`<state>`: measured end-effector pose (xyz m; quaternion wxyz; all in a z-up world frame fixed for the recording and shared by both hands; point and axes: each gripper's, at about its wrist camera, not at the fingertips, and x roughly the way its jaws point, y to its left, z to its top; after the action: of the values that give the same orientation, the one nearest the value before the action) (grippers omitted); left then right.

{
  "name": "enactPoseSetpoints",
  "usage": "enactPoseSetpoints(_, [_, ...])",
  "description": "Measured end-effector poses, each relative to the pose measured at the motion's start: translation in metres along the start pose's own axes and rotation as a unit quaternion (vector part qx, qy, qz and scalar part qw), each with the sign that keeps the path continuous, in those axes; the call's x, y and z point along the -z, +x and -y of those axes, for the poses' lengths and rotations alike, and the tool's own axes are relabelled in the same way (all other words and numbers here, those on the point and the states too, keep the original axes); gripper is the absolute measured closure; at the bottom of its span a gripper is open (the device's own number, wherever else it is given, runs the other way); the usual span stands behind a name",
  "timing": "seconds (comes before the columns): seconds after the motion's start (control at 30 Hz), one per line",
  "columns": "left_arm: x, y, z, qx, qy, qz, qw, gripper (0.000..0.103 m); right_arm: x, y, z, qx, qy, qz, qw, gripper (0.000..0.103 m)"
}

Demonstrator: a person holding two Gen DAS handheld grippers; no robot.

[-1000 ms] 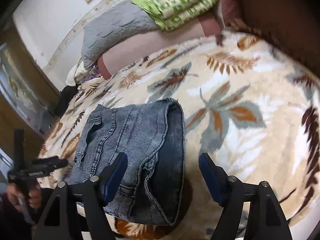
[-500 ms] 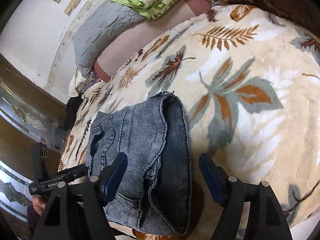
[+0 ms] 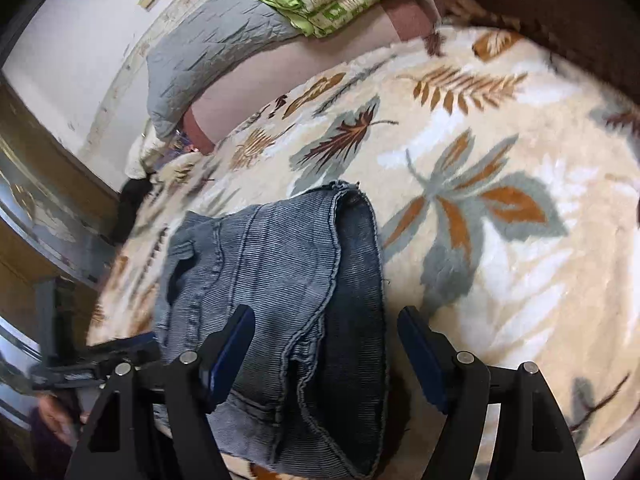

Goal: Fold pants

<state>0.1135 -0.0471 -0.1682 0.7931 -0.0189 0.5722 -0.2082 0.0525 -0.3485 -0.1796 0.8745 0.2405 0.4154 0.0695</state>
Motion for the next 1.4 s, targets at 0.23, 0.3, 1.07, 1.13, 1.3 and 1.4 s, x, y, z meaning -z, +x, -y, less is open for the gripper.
enactPoseSetpoints(0.23, [-0.001, 0.001, 0.008, -0.031, 0.014, -0.001, 0.9994, 0.015, 0.004, -0.006, -0.021, 0.073, -0.066, 0.038, 0.994, 0.026])
enactPoseSetpoints(0.3, [-0.002, 0.002, 0.009, -0.035, 0.014, -0.002, 0.9993, 0.015, 0.004, -0.009, -0.023, 0.077, -0.074, 0.045, 0.993, 0.026])
enactPoseSetpoints(1.07, [-0.010, -0.016, 0.023, -0.079, 0.019, 0.022, 0.9964, 0.015, 0.005, -0.027, -0.026, 0.092, -0.091, 0.078, 0.989, 0.026])
enactPoseSetpoints(1.13, [-0.009, -0.016, 0.023, -0.083, 0.018, 0.022, 0.9961, 0.015, 0.005, -0.028, -0.026, 0.093, -0.091, 0.081, 0.988, 0.026])
enactPoseSetpoints(1.3, [-0.008, -0.017, 0.023, -0.087, 0.015, 0.023, 0.9958, 0.015, 0.006, -0.029, -0.026, 0.098, -0.095, 0.081, 0.987, 0.026])
enactPoseSetpoints(1.4, [-0.008, -0.017, 0.022, -0.088, 0.016, 0.023, 0.9958, 0.015, 0.007, -0.029, -0.026, 0.098, -0.097, 0.081, 0.987, 0.026])
